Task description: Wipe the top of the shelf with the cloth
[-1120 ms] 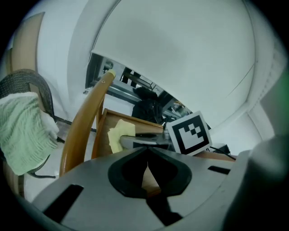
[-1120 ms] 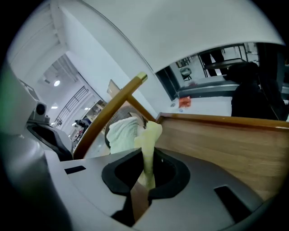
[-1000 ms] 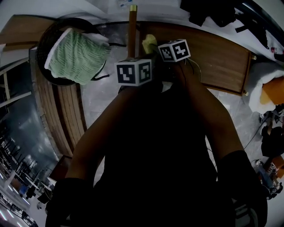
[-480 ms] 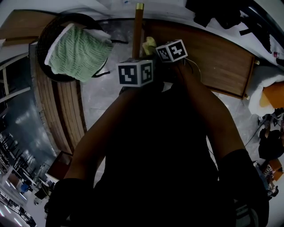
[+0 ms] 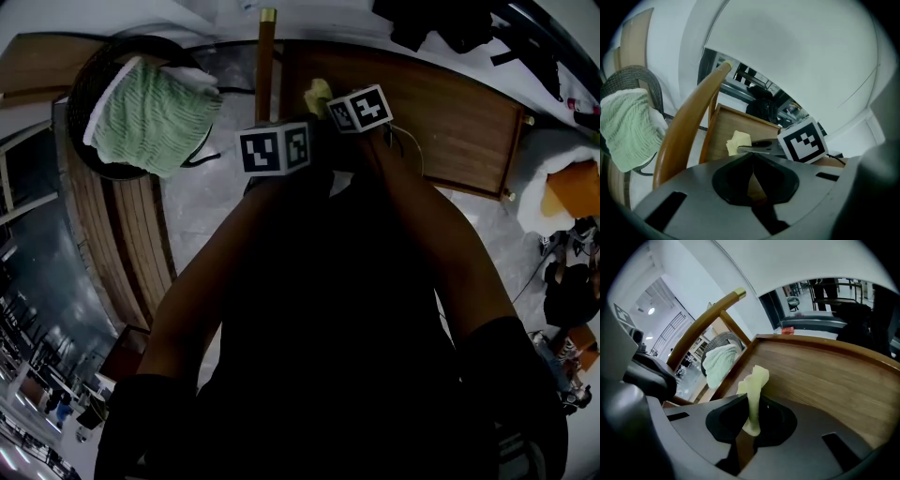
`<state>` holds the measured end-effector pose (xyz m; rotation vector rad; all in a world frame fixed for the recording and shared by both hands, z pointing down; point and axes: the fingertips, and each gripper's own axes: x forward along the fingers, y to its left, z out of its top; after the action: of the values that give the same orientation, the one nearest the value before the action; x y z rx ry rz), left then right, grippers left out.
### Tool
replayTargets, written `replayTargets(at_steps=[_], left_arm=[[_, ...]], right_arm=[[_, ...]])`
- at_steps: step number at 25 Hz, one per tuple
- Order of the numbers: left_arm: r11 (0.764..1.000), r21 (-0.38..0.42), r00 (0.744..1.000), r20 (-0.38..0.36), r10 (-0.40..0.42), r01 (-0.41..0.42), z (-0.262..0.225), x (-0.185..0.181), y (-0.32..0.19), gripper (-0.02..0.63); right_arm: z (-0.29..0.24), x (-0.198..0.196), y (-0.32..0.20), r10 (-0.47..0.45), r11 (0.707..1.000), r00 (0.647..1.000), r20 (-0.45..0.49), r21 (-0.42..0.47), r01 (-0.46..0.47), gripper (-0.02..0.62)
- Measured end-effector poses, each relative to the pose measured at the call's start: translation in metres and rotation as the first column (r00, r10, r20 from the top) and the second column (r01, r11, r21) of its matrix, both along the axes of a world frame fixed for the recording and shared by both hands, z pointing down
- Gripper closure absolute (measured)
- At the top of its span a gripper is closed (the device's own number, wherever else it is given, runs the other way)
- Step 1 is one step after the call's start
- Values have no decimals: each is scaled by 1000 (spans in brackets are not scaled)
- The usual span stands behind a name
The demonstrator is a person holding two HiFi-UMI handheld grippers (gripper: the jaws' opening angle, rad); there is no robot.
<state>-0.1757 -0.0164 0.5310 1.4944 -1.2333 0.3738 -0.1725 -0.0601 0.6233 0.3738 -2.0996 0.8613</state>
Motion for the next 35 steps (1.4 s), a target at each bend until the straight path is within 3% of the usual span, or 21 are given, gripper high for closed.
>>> replayTargets(at_steps=[7, 24, 35], left_arm=[[999, -31, 999, -1, 43, -43, 21, 45, -15, 594], [975, -55, 976, -48, 212, -214, 34, 192, -52, 594], [965, -51, 965, -57, 256, -259, 30, 246, -74, 594]], right_arm=[[1, 73, -11, 65, 998, 997, -46, 1, -65, 546], [-4, 242, -43, 235, 972, 967, -100, 14, -235, 546], [-7, 332, -62, 337, 941, 933, -126, 18, -337, 546]])
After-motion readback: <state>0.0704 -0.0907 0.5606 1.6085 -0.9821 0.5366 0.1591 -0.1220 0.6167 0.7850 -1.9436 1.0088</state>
